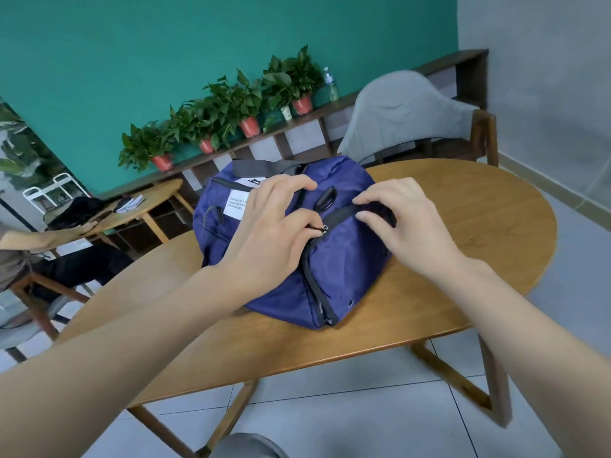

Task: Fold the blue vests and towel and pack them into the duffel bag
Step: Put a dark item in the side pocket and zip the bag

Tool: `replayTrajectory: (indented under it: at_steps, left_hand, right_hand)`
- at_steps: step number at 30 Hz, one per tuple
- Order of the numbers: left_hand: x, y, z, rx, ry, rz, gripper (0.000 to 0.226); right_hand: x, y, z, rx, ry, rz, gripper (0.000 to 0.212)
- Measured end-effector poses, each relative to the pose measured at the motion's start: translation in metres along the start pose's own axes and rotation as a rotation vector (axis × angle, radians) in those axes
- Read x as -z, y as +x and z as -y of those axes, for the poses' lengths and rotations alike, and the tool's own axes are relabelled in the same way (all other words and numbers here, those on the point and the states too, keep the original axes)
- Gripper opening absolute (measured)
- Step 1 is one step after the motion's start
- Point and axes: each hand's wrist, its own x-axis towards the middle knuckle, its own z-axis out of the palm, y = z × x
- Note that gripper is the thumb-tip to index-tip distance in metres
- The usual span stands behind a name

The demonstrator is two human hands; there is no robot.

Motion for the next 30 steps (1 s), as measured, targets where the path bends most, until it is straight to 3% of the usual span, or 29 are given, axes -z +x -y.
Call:
replayTrajectory:
  at_steps: [5, 10, 15, 24, 27, 30]
  left_hand:
    - [0.002, -0.011, -0.003, 0.080, -0.045, -0.085, 0.006]
    - [0.003, -0.022, -0.003, 0.173, -0.080, -0.097, 0.014]
    - [0.005, -0.030, -0.001, 0.212, -0.094, -0.133, 0.013]
    - [-0.015, -0.073, -0.018, 0.273, -0.102, -0.101, 0.006]
    - [-0.017, -0.074, -0.023, 0.304, -0.112, -0.134, 0.006]
    - [-0.017, -0.082, -0.026, 0.340, -0.123, -0.159, 0.007]
  right_hand:
    - [-0.020, 0.003, 0.023, 0.176, -0.121, 0.166, 0.030]
    - [-0.037, 0.005, 0.033, 0.208, -0.128, 0.060, 0.015]
    - [-0.048, 0.008, 0.034, 0.230, -0.150, 0.016, 0.014]
    - [-0.035, 0.011, 0.020, 0.031, -0.230, -0.065, 0.013]
    - [-0.034, 0.005, 0.026, 0.148, -0.163, 0.010, 0.015]
    - [-0.028, -0.002, 0.036, 0.298, -0.168, 0.205, 0.028]
